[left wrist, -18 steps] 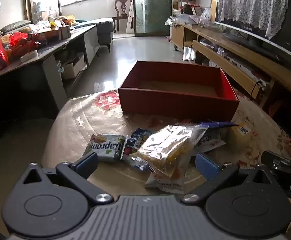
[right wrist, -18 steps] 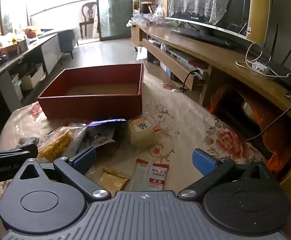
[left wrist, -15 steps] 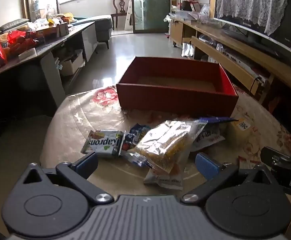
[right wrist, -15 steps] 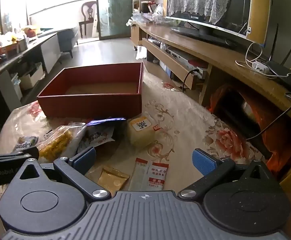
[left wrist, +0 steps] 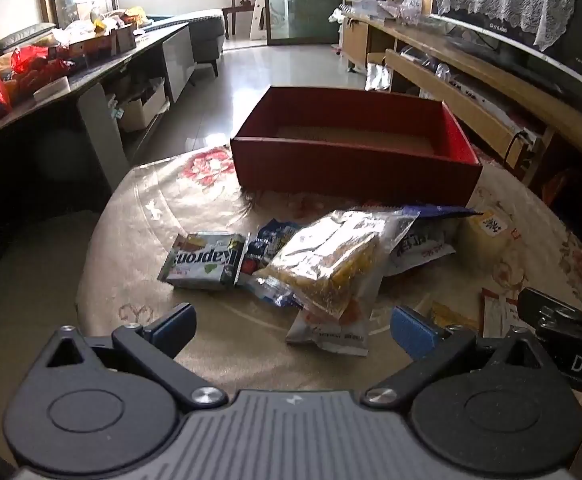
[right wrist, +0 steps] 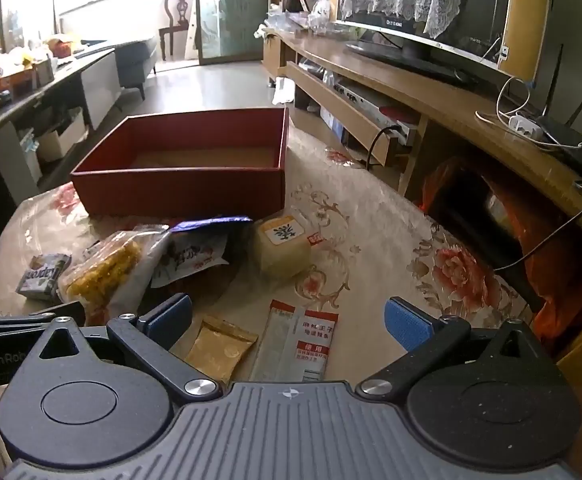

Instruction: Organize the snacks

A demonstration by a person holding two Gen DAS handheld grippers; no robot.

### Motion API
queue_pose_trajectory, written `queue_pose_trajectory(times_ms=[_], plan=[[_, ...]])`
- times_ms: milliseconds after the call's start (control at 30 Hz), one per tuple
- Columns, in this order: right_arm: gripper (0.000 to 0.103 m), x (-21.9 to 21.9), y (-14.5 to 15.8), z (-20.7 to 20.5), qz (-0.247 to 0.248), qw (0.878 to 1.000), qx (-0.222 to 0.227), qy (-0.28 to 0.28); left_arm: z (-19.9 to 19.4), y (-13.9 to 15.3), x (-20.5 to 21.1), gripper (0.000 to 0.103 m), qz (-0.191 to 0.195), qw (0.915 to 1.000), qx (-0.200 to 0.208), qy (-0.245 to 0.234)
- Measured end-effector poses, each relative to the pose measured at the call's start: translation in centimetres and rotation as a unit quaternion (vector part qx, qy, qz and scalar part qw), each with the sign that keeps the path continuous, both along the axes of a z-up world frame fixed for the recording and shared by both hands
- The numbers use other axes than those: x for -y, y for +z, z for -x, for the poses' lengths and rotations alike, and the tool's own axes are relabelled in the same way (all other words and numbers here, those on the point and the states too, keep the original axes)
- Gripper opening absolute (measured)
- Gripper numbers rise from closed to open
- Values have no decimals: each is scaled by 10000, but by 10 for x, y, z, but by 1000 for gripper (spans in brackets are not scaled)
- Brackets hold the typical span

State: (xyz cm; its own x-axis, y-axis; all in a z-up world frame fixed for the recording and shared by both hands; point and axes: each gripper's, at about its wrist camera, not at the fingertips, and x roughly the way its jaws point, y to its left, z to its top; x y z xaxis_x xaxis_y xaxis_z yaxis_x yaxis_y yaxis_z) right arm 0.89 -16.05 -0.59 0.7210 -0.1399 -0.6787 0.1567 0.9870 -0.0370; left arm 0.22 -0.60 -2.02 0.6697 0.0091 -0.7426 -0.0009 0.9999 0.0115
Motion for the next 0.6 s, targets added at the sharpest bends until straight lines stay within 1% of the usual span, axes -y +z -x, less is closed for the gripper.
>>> queue_pose_trajectory(times_ms=[300,433,600], plan=[[103,-2,-8,-2,3,9997,-242,7,-3,-10,0,103,14,9996,-285,19],[103,-3,-12,-3,-24,9994,-357,-18,-3,-12,1,102,-4,9994,-336,10],[103,-2,-13,-3,-32,9992,-399,-13,-3,-13,1,101,-20,9993,-365,-5]])
